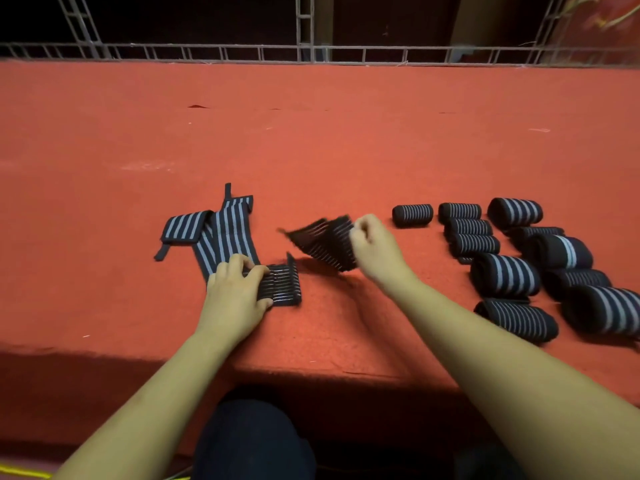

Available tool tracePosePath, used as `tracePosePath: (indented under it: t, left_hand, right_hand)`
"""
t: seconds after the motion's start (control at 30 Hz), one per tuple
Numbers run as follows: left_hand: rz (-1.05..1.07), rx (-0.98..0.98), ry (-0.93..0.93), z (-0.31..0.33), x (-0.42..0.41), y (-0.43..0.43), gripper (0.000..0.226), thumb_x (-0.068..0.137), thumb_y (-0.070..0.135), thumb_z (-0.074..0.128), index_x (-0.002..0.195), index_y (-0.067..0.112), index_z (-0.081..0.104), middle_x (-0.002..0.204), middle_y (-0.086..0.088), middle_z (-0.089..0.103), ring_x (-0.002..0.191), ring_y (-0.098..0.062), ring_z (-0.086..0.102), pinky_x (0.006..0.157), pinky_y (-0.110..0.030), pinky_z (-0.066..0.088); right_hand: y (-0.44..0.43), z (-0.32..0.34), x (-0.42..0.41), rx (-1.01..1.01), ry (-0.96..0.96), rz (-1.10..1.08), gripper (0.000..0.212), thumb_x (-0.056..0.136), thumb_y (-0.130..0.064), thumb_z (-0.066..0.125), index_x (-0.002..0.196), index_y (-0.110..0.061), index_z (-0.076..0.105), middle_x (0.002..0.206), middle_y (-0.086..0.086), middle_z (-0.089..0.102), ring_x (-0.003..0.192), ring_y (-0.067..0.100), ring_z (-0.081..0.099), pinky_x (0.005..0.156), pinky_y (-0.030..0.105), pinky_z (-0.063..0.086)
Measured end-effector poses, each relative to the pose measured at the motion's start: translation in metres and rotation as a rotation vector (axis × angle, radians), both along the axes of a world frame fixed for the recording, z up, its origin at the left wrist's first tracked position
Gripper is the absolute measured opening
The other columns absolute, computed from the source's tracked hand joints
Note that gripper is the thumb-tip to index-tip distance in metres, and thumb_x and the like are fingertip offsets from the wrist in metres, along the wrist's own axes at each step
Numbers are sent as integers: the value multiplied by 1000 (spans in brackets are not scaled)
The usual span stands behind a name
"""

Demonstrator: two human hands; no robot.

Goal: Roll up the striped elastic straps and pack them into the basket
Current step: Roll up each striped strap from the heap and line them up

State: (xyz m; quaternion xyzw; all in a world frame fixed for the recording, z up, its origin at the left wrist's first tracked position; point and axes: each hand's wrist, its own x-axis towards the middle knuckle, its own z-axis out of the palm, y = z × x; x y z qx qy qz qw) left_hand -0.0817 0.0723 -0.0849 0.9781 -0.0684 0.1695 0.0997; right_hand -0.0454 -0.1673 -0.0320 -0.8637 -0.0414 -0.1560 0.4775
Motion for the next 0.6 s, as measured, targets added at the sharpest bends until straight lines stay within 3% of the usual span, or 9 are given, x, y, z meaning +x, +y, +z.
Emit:
tracePosePath:
  t: [0.13,0.27,0.33,0.4,0.43,0.5,0.53,0.6]
  left_hand:
    - [58,28,20,1,3,-1,55,76,39,81,125,22,63,122,-4,51,117,-27,47,100,-44,29]
    - [-119,-82,-213,13,2,-25,60,85,52,67,130,12,60,135,-8,53,136,-29,44,111,-46,26]
    - [-330,-281,-91,31,-4,-45,76,88,65,50,143,13,46,144,-4,48,141,-19,38,117,-35,24]
    - [-511,-551,205,42,-11,-67,85,85,70,54,150,18,37,145,4,47,137,-7,41,116,-24,28]
    - [-552,-688,329,45,-13,-77,80,86,64,61,147,19,40,141,5,52,131,-3,47,112,-23,34]
    - [-575,-913,434,45,-14,-89,45,91,36,70,127,13,57,116,1,68,105,-1,62,91,-21,49]
    - [-565,-989,429,46,-14,-93,26,94,21,68,114,7,62,102,-1,69,90,-3,63,80,-21,49]
    - [-535,-1096,432,47,-15,-96,10,96,9,63,99,0,62,89,-6,65,78,-10,57,69,-25,45]
  right_hand:
    - [-33,40,-15,268,-28,-104,20,98,-10,48,80,-17,50,69,-1,50,59,6,47,58,27,40]
    - [-53,58,-34,424,124,38,21,99,-10,49,80,-17,54,65,-3,54,48,2,50,44,21,44]
    - [-55,61,-40,450,203,125,22,99,-10,50,80,-18,57,64,-5,55,49,5,51,44,21,43]
    - [-53,64,-44,515,255,192,23,99,-11,50,79,-18,58,64,-5,56,51,6,51,45,20,43]
    - [-52,65,-45,553,270,214,23,99,-11,51,79,-18,58,65,-5,56,52,6,51,46,19,43]
    - [-52,68,-47,594,276,230,20,98,-11,54,80,-17,59,68,-2,57,54,6,52,46,19,43]
    - [-53,69,-47,590,274,228,16,96,-11,58,81,-16,60,71,0,59,56,8,53,49,21,44]
    - [-58,67,-46,565,281,211,9,91,-11,68,83,-13,63,75,4,64,63,13,56,55,26,45]
